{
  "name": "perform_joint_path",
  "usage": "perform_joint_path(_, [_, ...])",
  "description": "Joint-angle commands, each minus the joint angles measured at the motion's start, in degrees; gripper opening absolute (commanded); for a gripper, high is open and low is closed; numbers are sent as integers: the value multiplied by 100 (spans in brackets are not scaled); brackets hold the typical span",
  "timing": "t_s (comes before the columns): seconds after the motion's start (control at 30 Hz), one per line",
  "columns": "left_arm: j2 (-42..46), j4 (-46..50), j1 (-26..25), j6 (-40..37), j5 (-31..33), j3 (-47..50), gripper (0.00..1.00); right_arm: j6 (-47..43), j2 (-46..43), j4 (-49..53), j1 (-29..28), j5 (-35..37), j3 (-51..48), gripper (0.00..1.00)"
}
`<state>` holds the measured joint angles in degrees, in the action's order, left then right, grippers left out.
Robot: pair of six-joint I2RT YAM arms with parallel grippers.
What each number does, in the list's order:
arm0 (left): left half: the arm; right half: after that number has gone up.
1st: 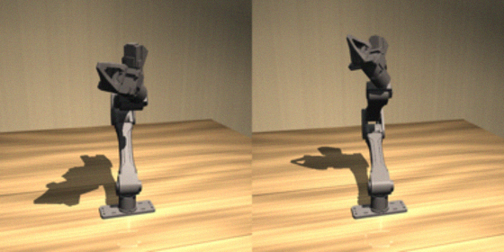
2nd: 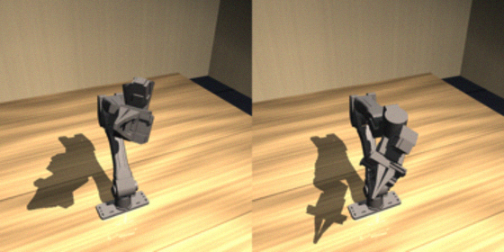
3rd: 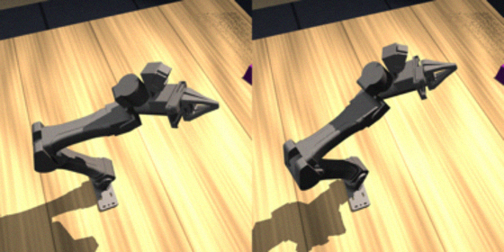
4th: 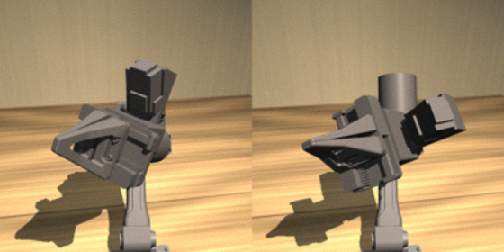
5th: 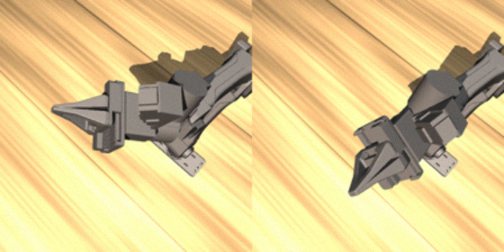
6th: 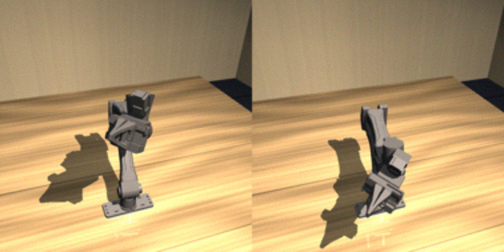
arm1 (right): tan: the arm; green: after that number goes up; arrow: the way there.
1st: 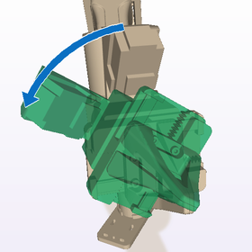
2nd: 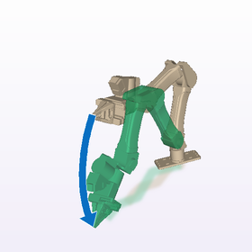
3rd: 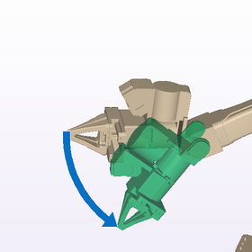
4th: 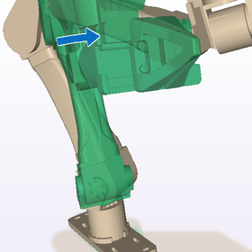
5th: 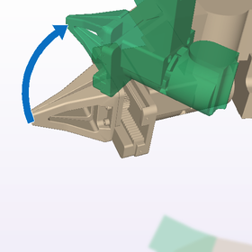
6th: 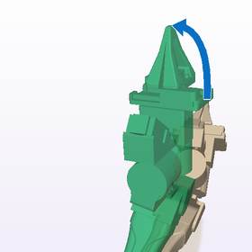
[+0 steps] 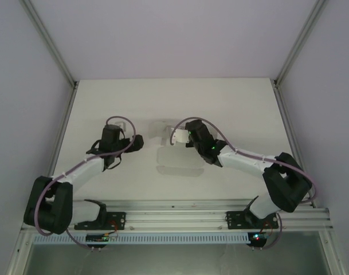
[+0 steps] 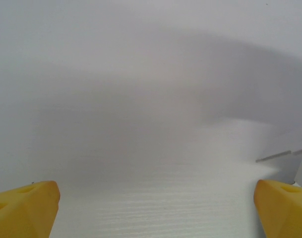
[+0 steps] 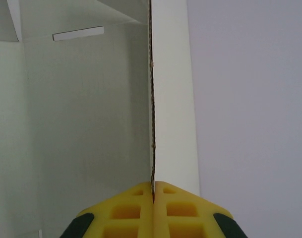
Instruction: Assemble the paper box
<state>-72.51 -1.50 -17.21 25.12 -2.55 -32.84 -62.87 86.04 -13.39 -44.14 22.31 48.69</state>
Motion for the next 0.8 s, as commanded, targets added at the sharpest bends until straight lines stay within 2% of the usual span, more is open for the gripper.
perform_joint_path(0.0, [-204, 45, 50, 54, -123, -140, 99, -77, 43, -409, -50, 156, -157, 2])
perform_joint_path(0.4, [-1136, -152, 324, 74, -400, -912, 100, -76, 218, -1293, -114, 260, -974, 2])
perform_joint_path(0.77, [-2430, -261, 308, -277, -1652, -1728, 100, -44, 328, -1705, -143, 242, -1091, 1])
